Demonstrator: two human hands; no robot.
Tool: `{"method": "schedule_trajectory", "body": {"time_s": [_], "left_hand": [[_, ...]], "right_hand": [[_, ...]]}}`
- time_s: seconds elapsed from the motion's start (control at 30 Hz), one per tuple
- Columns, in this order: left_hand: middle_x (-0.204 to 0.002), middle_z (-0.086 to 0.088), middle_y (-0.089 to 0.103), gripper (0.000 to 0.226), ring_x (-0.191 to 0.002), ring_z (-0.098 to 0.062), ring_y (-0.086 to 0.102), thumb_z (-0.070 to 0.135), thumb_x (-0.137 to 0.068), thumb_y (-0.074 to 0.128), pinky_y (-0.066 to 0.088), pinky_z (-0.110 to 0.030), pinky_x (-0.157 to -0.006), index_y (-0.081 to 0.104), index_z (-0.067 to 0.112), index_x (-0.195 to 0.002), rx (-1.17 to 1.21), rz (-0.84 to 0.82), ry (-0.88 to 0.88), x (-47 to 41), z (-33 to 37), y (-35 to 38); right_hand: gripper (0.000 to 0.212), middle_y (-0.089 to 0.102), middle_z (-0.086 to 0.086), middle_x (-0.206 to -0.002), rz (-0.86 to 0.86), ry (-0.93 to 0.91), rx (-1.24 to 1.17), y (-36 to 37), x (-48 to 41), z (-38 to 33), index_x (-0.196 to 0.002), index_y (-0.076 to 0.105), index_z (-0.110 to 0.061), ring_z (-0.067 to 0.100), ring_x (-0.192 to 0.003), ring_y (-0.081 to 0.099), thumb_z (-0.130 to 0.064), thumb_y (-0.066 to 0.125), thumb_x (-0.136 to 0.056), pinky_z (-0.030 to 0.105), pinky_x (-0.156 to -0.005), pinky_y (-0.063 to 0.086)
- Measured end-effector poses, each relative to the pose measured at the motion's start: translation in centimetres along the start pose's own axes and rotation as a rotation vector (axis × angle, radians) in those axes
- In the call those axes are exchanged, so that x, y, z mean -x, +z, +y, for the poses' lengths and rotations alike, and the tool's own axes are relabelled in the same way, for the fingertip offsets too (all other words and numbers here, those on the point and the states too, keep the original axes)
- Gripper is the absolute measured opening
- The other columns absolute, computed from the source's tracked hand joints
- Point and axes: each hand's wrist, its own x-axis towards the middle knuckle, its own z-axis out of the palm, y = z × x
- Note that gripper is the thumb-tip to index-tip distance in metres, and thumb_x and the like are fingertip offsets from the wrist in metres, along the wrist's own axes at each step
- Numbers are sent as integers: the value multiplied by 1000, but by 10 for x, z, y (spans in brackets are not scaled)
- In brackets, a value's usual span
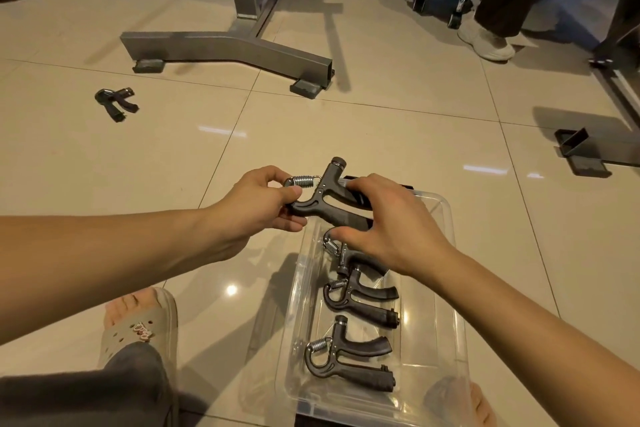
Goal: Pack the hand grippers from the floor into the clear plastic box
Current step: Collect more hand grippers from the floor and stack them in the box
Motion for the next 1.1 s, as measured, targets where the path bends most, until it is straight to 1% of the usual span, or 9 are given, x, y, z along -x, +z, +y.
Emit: {"method": "schedule_trajectory", "body": {"time_s": [0.13, 0.2, 0.27, 0.37, 0.43, 0.5, 0.6, 0.9, 1.1], "left_hand": [[-86, -25, 73, 17, -71, -29, 74, 8, -96, 67, 64, -34, -67, 54, 4, -106, -41, -110, -64, 4, -11, 3], [-87, -15, 76, 26, -78, -24, 73, 14, -90, 75, 61, -37, -75, 59, 6, -109, -257, -193, -15, 4, -23, 2], [-104, -5, 73, 42, -93, -16, 68, 27, -83, 83, 56, -38, -87, 62, 16, -118, -617, -229, 111, 2, -36, 0], [-153, 2, 41, 94, -139, -16, 39, 57, -74, 82, 35, -35, -115, 39, 24, -151, -1182, -262, 357, 1, -50, -3], [-169, 1, 10, 121, -154, -19, 9, 70, -69, 77, 13, -35, -125, 14, 23, -162, -1338, -339, 432, 2, -57, -4], [-169, 2, -13, 135, -155, -16, -11, 81, -66, 70, -4, -33, -124, -4, 21, -162, -1404, -401, 454, 1, -63, -6], [-165, 4, -28, 147, -152, -11, -22, 89, -60, 66, -12, -32, -122, -18, 21, -160, -1463, -485, 473, -3, -63, -12], [-165, 9, -28, 149, -153, -10, -19, 92, -55, 65, -4, -39, -127, -19, 25, -158, -1480, -505, 522, -7, -63, -21], [-164, 11, -27, 148, -154, -10, -15, 90, -56, 67, -8, -30, -124, -18, 27, -159, -1430, -491, 537, -6, -65, -23]], "right_hand": [[53, 64, -7, -107, -149, -11, 54, -4, -5, 12, -117, 63, -25, 16, -98, 59, -53, 78, -74, 39, -84, 52], [46, 64, -11, -100, -294, 24, 70, -4, -4, 22, -106, 62, -29, 14, -90, 61, -51, 81, -70, 38, -78, 55], [43, 63, -12, -95, -403, 38, 135, 1, 0, 33, -99, 59, -31, 13, -86, 61, -47, 84, -68, 34, -74, 53], [42, 61, -12, -94, -519, 46, 225, 15, 9, 44, -98, 56, -30, 14, -86, 59, -44, 83, -69, 31, -72, 50], [42, 61, -10, -96, -578, 89, 251, 34, 18, 49, -98, 54, -30, 16, -88, 60, -44, 83, -70, 30, -72, 49], [47, 64, -7, -102, -608, 134, 282, 58, 26, 55, -102, 56, -28, 19, -93, 62, -46, 83, -69, 33, -77, 52], [51, 65, -1, -111, -613, 190, 317, 89, 35, 62, -109, 58, -23, 24, -100, 64, -45, 82, -71, 34, -79, 53], [55, 63, 4, -119, -560, 218, 358, 125, 37, 69, -119, 58, -17, 27, -110, 63, -40, 83, -76, 37, -87, 53], [49, 67, 4, -118, -597, 220, 425, 131, 39, 77, -119, 59, -18, 27, -109, 64, -40, 80, -80, 35, -86, 52]]}}
